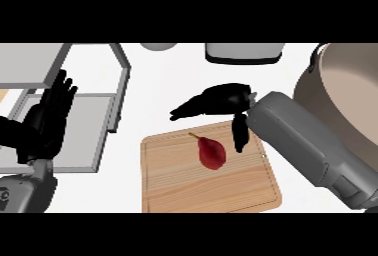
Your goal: Pick the pear from the cutting board and place it in the pot
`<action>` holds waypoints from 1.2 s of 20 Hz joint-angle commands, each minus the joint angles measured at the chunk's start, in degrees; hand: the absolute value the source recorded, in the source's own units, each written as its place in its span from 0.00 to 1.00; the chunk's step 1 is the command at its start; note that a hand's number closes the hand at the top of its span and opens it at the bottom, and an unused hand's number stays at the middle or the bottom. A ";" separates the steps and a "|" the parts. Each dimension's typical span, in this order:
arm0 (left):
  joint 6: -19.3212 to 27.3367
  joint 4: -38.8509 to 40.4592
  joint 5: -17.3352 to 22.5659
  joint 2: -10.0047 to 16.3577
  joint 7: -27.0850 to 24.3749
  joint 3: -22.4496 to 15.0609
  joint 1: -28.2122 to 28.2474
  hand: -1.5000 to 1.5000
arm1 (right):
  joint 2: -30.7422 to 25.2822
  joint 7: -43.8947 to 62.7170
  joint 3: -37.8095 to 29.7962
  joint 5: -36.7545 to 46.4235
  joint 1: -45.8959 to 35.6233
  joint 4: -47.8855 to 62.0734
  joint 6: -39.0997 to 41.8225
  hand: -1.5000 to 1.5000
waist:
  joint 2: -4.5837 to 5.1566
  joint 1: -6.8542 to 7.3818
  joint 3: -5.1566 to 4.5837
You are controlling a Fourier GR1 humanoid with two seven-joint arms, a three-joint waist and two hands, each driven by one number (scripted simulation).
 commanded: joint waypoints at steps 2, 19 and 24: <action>-1.20 -0.83 -0.22 0.40 2.33 1.60 -0.80 0.50 | 0.36 -3.96 0.06 4.55 4.24 -0.40 1.33 0.00 | 0.05 -0.28 0.02; -2.96 -0.64 -4.09 -3.12 3.04 4.10 -1.00 0.50 | 7.77 -0.63 -6.50 18.91 7.50 2.56 -0.24 0.00 | 0.07 -0.41 0.01; -3.11 -3.07 -5.28 -3.97 4.40 3.83 -0.72 0.50 | 12.22 0.89 -6.55 24.00 9.32 5.45 -3.62 0.00 | 0.04 -0.29 0.02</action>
